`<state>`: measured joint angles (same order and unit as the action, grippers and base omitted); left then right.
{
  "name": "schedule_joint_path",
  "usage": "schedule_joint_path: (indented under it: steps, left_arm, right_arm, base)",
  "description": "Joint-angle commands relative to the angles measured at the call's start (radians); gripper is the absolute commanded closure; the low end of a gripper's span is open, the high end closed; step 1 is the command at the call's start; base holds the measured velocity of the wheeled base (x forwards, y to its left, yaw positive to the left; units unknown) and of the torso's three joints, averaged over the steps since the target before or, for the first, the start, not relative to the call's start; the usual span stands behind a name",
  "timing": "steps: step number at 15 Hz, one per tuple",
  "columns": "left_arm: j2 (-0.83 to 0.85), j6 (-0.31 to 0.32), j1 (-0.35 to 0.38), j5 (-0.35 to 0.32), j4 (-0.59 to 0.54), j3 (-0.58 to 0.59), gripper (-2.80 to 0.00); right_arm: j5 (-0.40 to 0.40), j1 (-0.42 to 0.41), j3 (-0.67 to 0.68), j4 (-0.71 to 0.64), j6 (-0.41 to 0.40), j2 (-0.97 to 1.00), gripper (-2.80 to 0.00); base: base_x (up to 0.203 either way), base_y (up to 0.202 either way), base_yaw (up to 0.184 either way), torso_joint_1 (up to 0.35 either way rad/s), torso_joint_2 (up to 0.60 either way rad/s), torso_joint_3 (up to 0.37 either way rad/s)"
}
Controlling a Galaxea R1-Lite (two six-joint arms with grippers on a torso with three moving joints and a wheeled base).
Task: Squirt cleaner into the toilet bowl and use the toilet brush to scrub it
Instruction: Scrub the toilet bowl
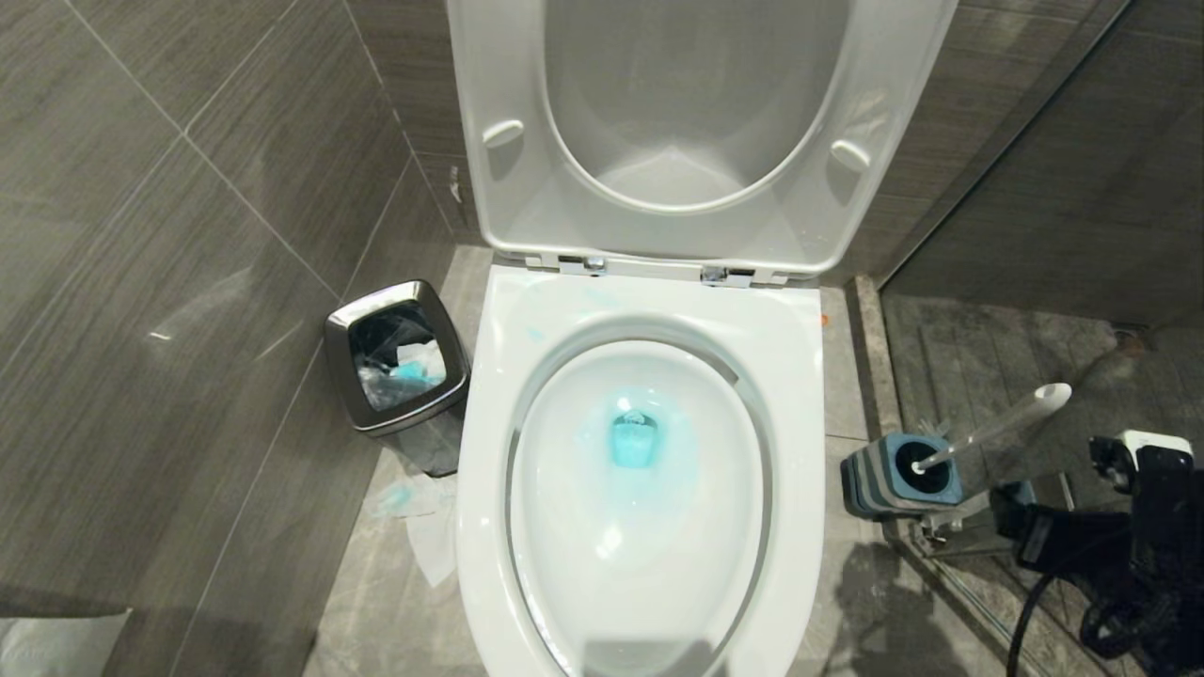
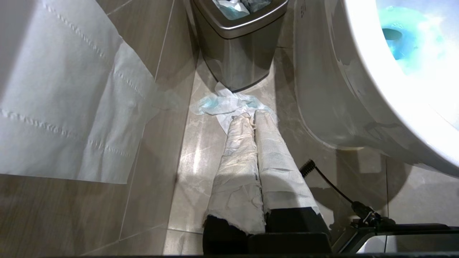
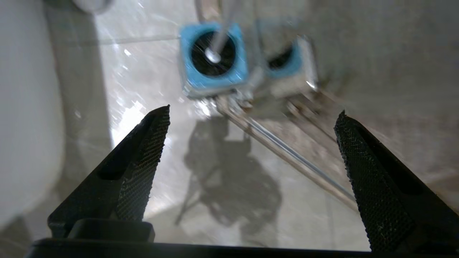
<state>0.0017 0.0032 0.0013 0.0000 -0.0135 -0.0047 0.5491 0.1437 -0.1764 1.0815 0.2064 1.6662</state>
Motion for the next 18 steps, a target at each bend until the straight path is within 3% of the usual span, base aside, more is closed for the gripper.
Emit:
schedule_joint_path:
  steps: [1, 5, 13, 18]
  left_arm:
    - [0.001, 0.0, 0.0, 0.0, 0.0, 0.0, 0.0]
    - [0.001, 0.0, 0.0, 0.0, 0.0, 0.0, 0.0]
    - [0.001, 0.0, 0.0, 0.0, 0.0, 0.0, 0.0]
    - [0.001, 0.0, 0.0, 0.0, 0.0, 0.0, 0.0]
  right_arm:
    - [-0.037, -0.035, -0.082, 0.006, 0.001, 0.109, -2.8]
    - [-0.104, -0.088, -0.184, 0.009, -0.054, 0.2, -2.8]
    - [-0.137, -0.186, -0.292, 0.082, -0.172, 0.307, -2.8]
    - [-0.165, -0.208, -0.375, 0.099, -0.193, 0.399, -2.8]
  base:
    - [0.0, 0.0, 0.0, 0.0, 0.0, 0.0]
    - [0.0, 0.0, 0.0, 0.0, 0.0, 0.0]
    - [0.0, 0.0, 0.0, 0.0, 0.0, 0.0]
    - [0.0, 0.0, 0.0, 0.0, 0.0, 0.0]
